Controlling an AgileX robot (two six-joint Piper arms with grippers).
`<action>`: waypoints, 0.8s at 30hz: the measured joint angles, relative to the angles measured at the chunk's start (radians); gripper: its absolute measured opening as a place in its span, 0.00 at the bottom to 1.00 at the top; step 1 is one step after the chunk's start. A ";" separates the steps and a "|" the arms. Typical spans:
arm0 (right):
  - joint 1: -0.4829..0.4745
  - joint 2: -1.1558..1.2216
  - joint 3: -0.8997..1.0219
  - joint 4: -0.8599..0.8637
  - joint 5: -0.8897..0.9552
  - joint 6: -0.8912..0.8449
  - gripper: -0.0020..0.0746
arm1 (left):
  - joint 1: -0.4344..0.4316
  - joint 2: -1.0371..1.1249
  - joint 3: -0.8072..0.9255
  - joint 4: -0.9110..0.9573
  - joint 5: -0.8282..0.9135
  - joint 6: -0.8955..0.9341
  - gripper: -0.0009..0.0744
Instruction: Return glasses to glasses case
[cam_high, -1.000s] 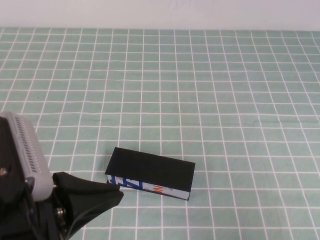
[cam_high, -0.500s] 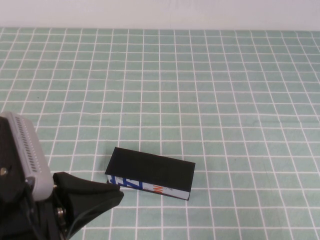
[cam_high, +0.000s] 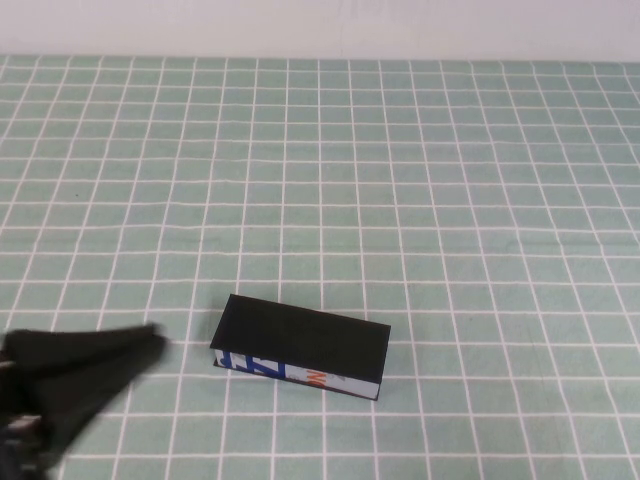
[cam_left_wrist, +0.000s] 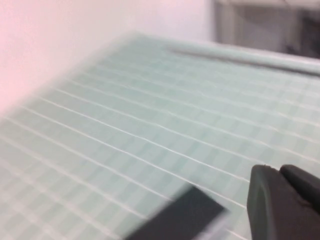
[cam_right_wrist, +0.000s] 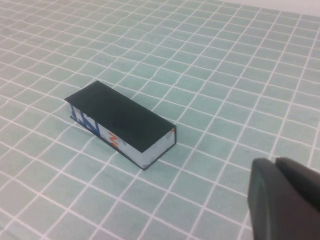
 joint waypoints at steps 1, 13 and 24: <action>0.000 0.000 0.000 0.004 0.000 0.000 0.01 | 0.004 -0.041 0.019 0.038 -0.034 -0.040 0.01; 0.000 0.000 0.000 0.047 0.000 0.000 0.01 | 0.259 -0.443 0.321 0.872 -0.123 -1.033 0.01; 0.000 0.000 0.000 0.073 0.000 0.000 0.01 | 0.388 -0.584 0.559 0.871 -0.081 -1.080 0.01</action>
